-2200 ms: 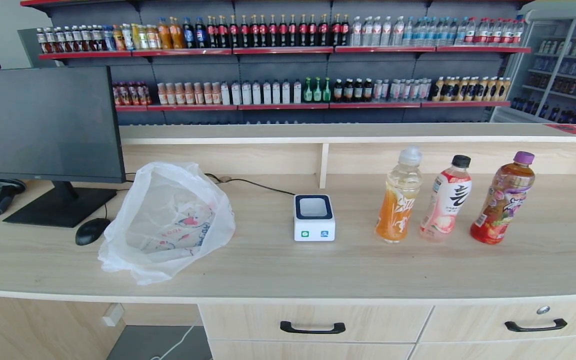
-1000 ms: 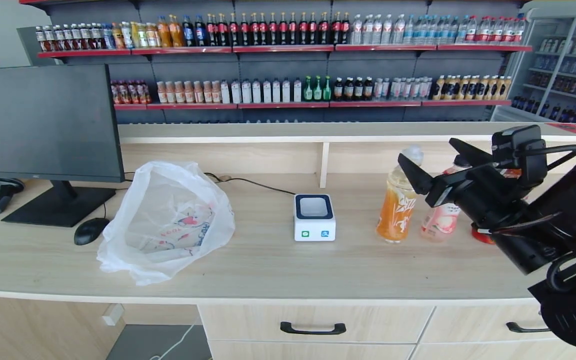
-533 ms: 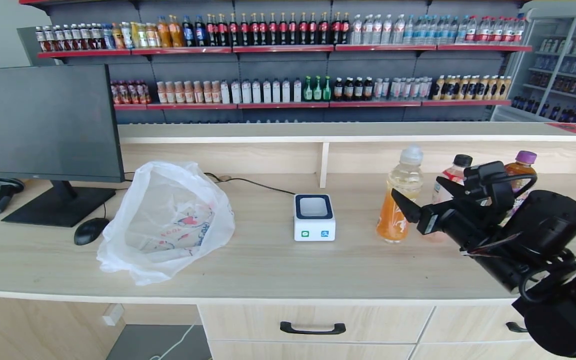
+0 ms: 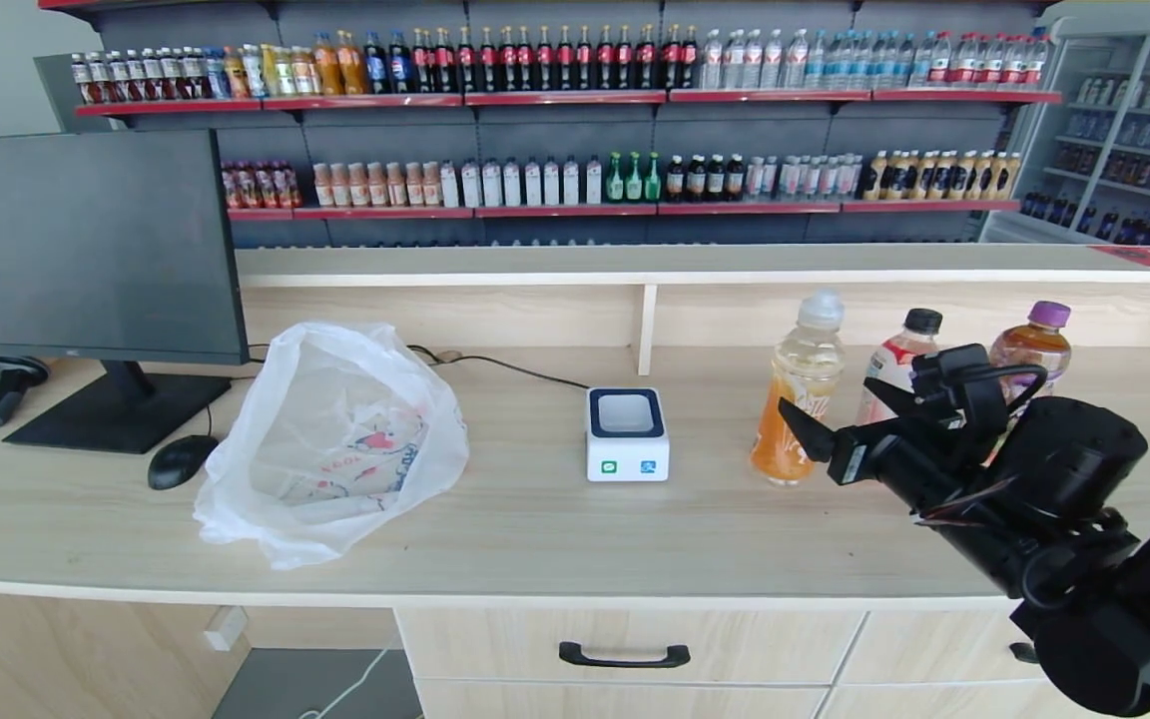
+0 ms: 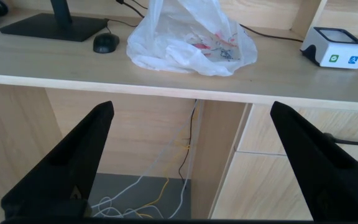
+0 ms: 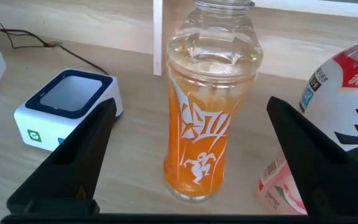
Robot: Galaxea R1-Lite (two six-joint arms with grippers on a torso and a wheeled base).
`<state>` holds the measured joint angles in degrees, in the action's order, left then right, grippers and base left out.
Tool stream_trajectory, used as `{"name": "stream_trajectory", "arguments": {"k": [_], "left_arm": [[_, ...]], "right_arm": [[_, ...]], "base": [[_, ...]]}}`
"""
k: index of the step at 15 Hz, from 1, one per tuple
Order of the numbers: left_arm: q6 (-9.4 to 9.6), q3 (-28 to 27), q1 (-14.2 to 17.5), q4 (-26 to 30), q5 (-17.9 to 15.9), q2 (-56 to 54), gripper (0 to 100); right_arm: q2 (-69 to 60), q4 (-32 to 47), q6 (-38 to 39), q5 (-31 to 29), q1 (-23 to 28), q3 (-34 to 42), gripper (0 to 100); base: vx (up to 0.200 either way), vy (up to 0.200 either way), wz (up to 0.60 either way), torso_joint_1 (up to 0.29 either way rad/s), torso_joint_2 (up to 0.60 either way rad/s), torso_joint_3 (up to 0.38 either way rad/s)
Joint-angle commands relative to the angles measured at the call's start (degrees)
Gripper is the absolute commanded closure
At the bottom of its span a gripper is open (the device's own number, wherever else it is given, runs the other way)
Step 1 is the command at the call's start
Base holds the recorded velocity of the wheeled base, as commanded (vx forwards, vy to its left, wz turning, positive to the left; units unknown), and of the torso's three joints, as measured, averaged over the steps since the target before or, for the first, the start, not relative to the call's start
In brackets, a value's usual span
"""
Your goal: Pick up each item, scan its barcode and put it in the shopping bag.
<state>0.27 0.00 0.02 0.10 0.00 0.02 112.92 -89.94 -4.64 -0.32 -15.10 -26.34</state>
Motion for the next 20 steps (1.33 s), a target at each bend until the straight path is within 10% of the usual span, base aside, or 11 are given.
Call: {"name": "stream_trajectory", "arguments": {"k": [1,20], "left_arm": [[0.0,0.0,0.06,-0.01,0.0,-0.02,0],[0.0,0.0,0.06,-0.01,0.0,-0.02,0]], "right_arm": [[1.6,-0.06,-0.01,-0.03,0.25,-0.55,0],[8.1,-0.06,2.18,-2.58,-0.98,-3.01,0]], "base": [[0.0,0.0,0.0,0.0,0.0,0.0],[0.0,0.0,0.0,0.0,0.0,0.0]]}}
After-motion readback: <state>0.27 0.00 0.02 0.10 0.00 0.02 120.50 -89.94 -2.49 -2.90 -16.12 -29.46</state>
